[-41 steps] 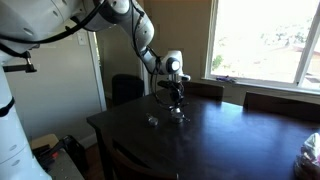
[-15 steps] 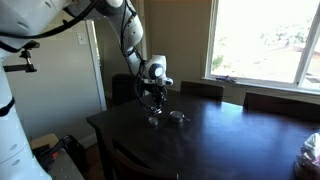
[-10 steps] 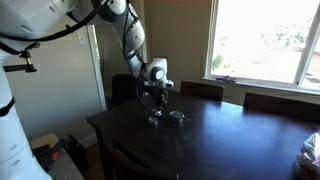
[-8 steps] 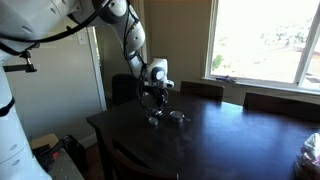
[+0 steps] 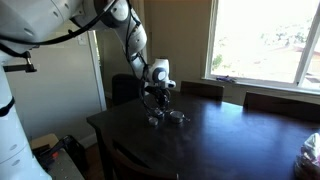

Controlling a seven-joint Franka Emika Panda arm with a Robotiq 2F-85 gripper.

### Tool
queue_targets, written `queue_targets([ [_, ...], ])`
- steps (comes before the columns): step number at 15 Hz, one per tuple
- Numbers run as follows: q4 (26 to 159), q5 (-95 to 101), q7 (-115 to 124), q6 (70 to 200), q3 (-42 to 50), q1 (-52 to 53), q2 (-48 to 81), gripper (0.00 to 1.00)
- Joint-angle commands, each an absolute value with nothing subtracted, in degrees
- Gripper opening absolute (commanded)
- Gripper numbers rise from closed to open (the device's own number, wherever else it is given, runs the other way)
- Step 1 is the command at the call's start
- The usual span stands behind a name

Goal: Remove the three small pots from the big pot, then remove the other smaller pots from the small pot, and finally remove the smallest mini pot from the smallest pot

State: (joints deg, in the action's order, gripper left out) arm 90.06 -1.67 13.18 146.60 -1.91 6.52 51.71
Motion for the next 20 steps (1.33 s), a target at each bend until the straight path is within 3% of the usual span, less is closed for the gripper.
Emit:
queue_targets([
  [1, 90.65, -1.82, 10.87, 146.28, -1.42, 6.38, 51.15, 0.48],
  [8, 91.50, -0.92, 11.61, 144.21, 0.05, 7.73, 49.61, 0.93],
  [10, 91.19, -0.38, 12.05, 141.77, 0.83, 8.29, 49.41, 1.00],
  [12, 91.13, 0.27, 12.35, 140.13, 1.55, 8.79, 49.37, 0.99],
  [15, 90.57, 0.33, 13.87, 139.69, 2.08, 9.30, 50.16, 0.86],
  [16, 90.20, 0.16, 14.31, 139.09, 2.05, 9.32, 50.45, 0.78],
  [18, 89.89, 0.13, 15.52, 138.96, 2.26, 9.66, 50.91, 0.77],
  [19, 89.77, 0.13, 15.77, 138.80, 2.27, 9.76, 51.05, 0.71],
  [20, 89.55, 0.13, 16.09, 138.61, 2.33, 9.91, 51.25, 0.73],
])
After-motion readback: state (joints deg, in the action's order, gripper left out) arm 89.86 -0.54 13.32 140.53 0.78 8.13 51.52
